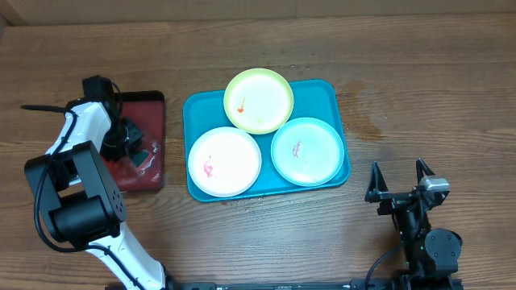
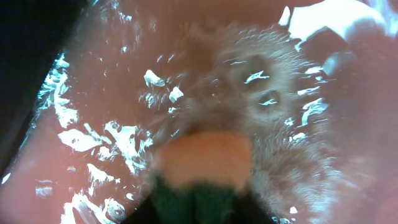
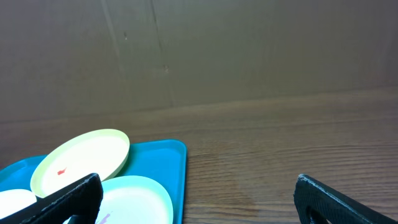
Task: Clean dirty plates on tray and stack at the side
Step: 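Dip and rub the held sponge in the soapy water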
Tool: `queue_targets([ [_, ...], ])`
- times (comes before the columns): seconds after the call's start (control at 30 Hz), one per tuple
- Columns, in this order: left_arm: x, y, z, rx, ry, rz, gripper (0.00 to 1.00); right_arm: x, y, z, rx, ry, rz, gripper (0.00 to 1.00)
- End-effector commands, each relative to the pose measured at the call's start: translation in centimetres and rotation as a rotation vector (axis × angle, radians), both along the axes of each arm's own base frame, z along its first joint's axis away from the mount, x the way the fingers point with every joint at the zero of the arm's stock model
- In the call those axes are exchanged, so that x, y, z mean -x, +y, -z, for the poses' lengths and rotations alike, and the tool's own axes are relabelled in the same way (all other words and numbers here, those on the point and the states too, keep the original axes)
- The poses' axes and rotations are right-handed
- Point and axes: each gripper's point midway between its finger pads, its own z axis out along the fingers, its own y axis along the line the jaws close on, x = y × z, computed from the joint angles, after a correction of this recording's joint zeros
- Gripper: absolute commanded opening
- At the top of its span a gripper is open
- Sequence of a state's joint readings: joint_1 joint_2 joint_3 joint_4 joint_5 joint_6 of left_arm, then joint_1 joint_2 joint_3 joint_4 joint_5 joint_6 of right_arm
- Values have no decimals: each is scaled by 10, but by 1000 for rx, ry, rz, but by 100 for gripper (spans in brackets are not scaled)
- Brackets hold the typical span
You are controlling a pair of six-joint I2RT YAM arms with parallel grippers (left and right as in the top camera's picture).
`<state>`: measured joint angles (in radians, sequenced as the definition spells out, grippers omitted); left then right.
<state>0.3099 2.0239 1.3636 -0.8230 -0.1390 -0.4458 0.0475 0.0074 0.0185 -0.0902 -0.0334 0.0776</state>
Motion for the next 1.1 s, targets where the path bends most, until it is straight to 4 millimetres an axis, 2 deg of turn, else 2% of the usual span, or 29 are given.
queue_targets([
  [0.0, 11, -6, 8, 36, 46, -6, 100, 0, -1, 3, 4, -1, 6, 100],
  [0.23, 23, -49, 8, 274, 75, -6, 99, 0, -1, 3, 4, -1, 6, 100],
  [0.33, 27, -62, 6, 350, 84, -10, 61, 0, -1, 3, 4, -1, 6, 100],
  [0.4, 29, -63, 6, 353, 93, -11, 37, 0, -1, 3, 4, -1, 6, 100],
  [0.47, 30, -61, 6, 339, 98, -11, 17, 0, -1, 3, 4, -1, 6, 100],
  [0.53, 30, -57, 7, 318, 102, -11, 6, 0, -1, 3, 4, -1, 6, 100],
  [0.6, 30, -52, 8, 288, 105, -10, 4, 0, -1, 3, 4, -1, 6, 100],
  [0.63, 30, -48, 8, 268, 105, -9, 11, 0, -1, 3, 4, -1, 6, 100],
  [0.67, 29, -44, 8, 246, 105, -8, 33, 0, -1, 3, 4, -1, 6, 100],
  [0.7, 28, -41, 9, 226, 101, -7, 78, 0, -1, 3, 4, -1, 6, 100],
  [0.73, 27, -36, 9, 198, 99, -6, 100, 0, -1, 3, 4, -1, 7, 100],
  [0.9, 22, -8, 8, 46, 92, -7, 100, 0, -1, 3, 4, -1, 6, 100],
  [1.07, 14, 3, 7, -13, 62, -9, 100, 0, -1, 3, 4, -1, 6, 100],
])
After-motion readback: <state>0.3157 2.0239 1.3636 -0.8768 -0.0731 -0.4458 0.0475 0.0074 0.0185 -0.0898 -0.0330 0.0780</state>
